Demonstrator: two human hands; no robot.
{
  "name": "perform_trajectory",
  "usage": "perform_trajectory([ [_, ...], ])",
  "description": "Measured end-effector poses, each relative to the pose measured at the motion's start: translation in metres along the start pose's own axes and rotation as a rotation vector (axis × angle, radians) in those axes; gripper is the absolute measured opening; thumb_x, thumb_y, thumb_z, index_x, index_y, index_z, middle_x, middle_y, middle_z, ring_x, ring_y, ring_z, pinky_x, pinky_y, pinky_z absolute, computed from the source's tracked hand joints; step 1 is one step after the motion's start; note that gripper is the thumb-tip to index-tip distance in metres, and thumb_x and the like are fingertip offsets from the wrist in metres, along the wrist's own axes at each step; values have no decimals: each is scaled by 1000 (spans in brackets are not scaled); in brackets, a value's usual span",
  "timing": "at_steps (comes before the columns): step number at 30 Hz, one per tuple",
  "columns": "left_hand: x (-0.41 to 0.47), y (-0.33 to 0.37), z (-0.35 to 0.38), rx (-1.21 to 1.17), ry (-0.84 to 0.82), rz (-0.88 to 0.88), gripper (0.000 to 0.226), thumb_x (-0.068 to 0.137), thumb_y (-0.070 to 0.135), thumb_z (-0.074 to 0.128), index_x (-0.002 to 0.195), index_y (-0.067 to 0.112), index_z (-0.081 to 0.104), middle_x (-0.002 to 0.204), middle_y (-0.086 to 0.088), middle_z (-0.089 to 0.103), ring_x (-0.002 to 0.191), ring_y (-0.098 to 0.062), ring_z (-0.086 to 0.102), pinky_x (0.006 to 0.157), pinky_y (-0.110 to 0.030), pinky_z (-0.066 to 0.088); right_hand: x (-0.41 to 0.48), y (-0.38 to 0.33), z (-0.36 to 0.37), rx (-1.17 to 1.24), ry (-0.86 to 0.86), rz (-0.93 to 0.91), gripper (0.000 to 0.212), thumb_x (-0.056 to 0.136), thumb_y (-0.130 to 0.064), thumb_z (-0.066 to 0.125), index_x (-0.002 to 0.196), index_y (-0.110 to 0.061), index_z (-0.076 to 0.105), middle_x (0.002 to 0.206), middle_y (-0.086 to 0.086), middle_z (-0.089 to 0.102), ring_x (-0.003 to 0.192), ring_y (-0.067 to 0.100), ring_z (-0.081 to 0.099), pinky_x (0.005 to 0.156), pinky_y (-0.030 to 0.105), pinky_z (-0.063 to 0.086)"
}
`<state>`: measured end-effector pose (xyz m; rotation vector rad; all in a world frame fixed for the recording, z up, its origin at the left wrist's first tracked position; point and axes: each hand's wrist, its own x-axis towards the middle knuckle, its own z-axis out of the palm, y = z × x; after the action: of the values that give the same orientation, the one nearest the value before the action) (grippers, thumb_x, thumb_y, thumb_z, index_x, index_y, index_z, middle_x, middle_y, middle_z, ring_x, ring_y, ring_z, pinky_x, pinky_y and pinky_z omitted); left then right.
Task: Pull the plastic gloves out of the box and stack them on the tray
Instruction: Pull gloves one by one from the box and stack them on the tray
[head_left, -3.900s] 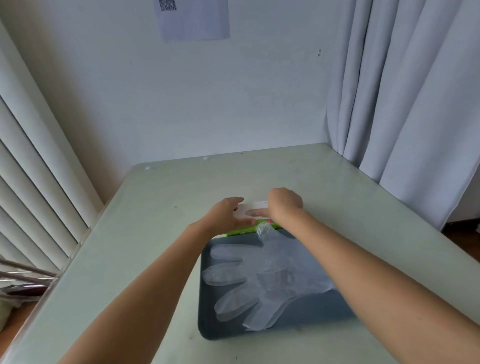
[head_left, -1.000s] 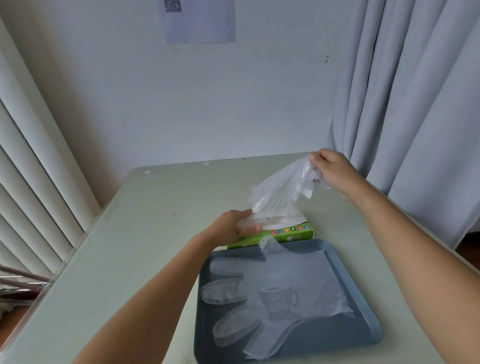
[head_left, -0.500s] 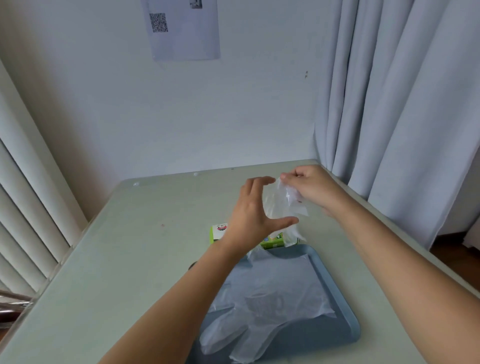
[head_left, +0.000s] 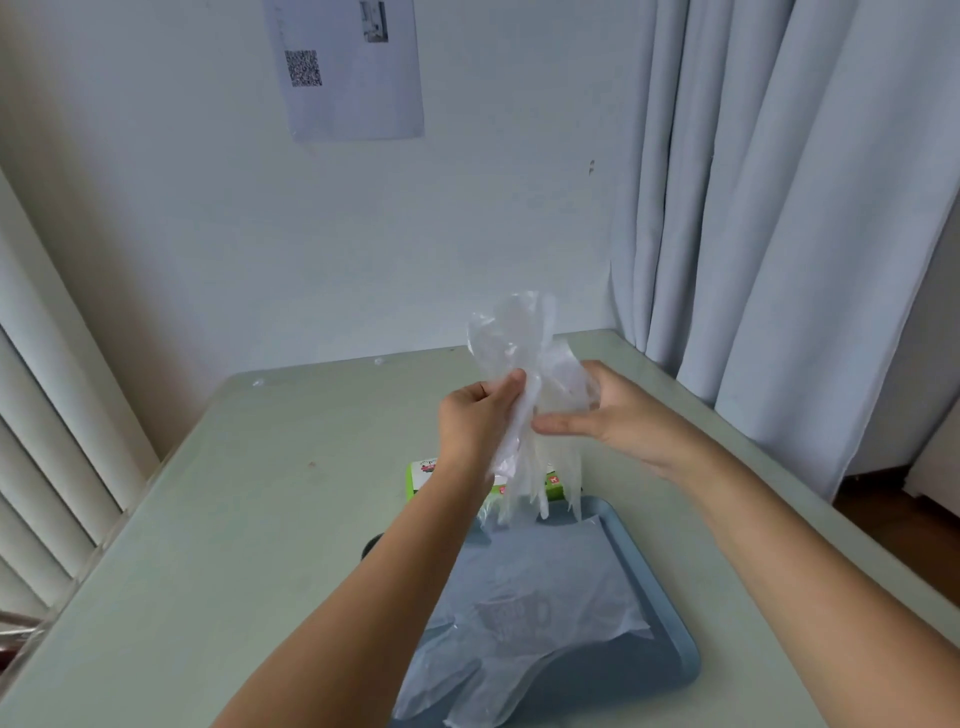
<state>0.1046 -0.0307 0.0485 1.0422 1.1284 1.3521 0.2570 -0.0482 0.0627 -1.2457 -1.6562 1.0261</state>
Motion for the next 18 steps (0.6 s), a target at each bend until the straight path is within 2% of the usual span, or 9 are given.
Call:
perform_trajectory([
  [3, -3, -5, -3, -14, -20, -16, 32, 81, 33, 74, 75, 5, 60, 75, -15, 59, 69, -25, 57, 70, -38, 51, -6, -1, 8, 177, 115, 19, 27, 79, -15, 76, 105, -12, 69, 99, 4, 74, 88, 15, 71, 71, 23, 57],
  [6, -2, -6, -11, -8, -13, -2, 42, 78, 39, 75, 68, 11, 47, 71, -12, 46, 65, -24, 44, 60, -32, 42, -6, 0, 8, 239, 279, 22, 2, 84, -11, 71, 85, -9, 71, 80, 5, 74, 66, 10, 69, 59, 19, 53],
  [8, -1, -6, -16, 31, 31, 16, 47, 81, 41, 72, 61, 14, 39, 63, -7, 35, 57, -19, 33, 51, -25, 32, -4, 3, 5, 247, 366, 44, 6, 83, -12, 72, 81, -7, 71, 78, 6, 72, 63, 10, 66, 61, 18, 53],
  [9, -1, -6, -18, 35, 39, 29, 46, 82, 42, 71, 62, 12, 42, 62, -7, 34, 55, -19, 30, 49, -25, 30, -3, 5, 2, 258, 403, 54, 7, 82, -14, 73, 82, -7, 72, 80, 7, 72, 65, 11, 66, 65, 20, 53],
  [12, -1, -7, -20, 40, -9, 44, 36, 85, 36, 69, 71, 6, 56, 58, -7, 44, 50, -17, 35, 47, -24, 32, -4, 9, -4, 273, 453, 105, 11, 82, -19, 75, 89, -11, 74, 82, 3, 75, 69, 9, 70, 69, 19, 56],
  [14, 0, -8, -22, 73, -33, 47, 37, 86, 28, 69, 61, 10, 50, 45, 3, 43, 41, -11, 32, 41, -18, 30, 0, 16, -7, 271, 476, 139, 18, 84, -22, 73, 95, -8, 74, 83, 2, 75, 76, 11, 71, 76, 22, 56],
  [16, 2, -9, -22, 90, -34, 50, 42, 85, 25, 71, 56, 13, 43, 38, 9, 39, 36, -7, 28, 38, -16, 28, 5, 20, -7, 310, 412, 178, 33, 84, -30, 72, 104, -3, 70, 89, 4, 75, 80, 15, 68, 74, 26, 53],
  [18, 1, -11, -21, 90, -26, 46, 45, 83, 27, 73, 54, 14, 41, 38, 9, 39, 35, -8, 28, 38, -16, 29, 5, 17, -3, 362, 237, 213, 51, 76, -37, 75, 114, -4, 63, 102, 7, 73, 87, 19, 69, 77, 32, 52],
])
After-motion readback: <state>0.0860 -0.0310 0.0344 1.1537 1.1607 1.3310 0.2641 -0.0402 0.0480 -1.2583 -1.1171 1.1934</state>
